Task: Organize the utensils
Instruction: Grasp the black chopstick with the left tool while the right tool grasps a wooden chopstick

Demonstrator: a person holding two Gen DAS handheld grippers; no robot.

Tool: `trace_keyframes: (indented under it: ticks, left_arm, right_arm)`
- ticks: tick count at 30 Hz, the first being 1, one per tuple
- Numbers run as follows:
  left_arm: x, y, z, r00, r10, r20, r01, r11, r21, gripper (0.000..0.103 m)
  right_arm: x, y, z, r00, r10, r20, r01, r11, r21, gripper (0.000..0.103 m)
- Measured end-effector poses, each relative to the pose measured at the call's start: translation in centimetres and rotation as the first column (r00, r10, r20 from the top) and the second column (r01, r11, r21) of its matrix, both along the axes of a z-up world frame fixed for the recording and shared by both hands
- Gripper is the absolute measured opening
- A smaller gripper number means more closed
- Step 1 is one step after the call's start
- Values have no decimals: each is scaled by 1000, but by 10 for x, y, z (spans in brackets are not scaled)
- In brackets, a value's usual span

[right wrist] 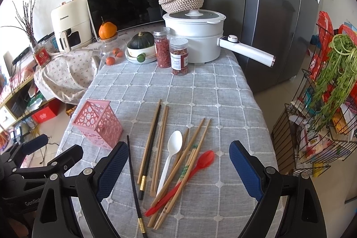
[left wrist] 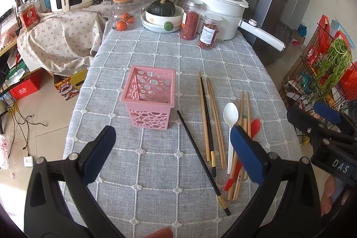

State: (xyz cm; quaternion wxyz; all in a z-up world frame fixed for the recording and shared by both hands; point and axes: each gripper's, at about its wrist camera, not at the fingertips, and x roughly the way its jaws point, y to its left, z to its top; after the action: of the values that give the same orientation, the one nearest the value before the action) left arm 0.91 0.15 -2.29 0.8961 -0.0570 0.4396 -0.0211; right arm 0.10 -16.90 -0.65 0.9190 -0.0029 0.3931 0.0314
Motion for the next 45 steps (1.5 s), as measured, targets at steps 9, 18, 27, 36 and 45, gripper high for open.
trace_keyframes:
  ticks: [9, 18, 27, 36, 45]
  left_arm:
    - [17, -9, -28, 985, -103, -141, 88, 990, -106, 80]
    - [43, -23, -80, 951, -112, -289, 63, 983, -173, 33]
    - [65, -31, -107, 950, -55, -307, 17, 992, -123, 24]
    - [70, -32, -117, 951, -25, -309, -4, 996, -93, 10]
    - [54, -36, -88, 961, -124, -245, 101, 989, -104, 9]
  right_arm:
    - [21, -22, -10, 996, -32, -85, 36, 998, 43, 93]
    - [39, -46, -18, 986, -76, -150, 88, 993, 74, 93]
    - [45, -57, -31, 976, -75, -205, 91, 993, 70, 93]
    - [55, -70, -55, 950, -73, -303, 109, 989, 104, 93]
    - [74, -83, -77, 916, -86, -391, 164, 972, 170, 90]
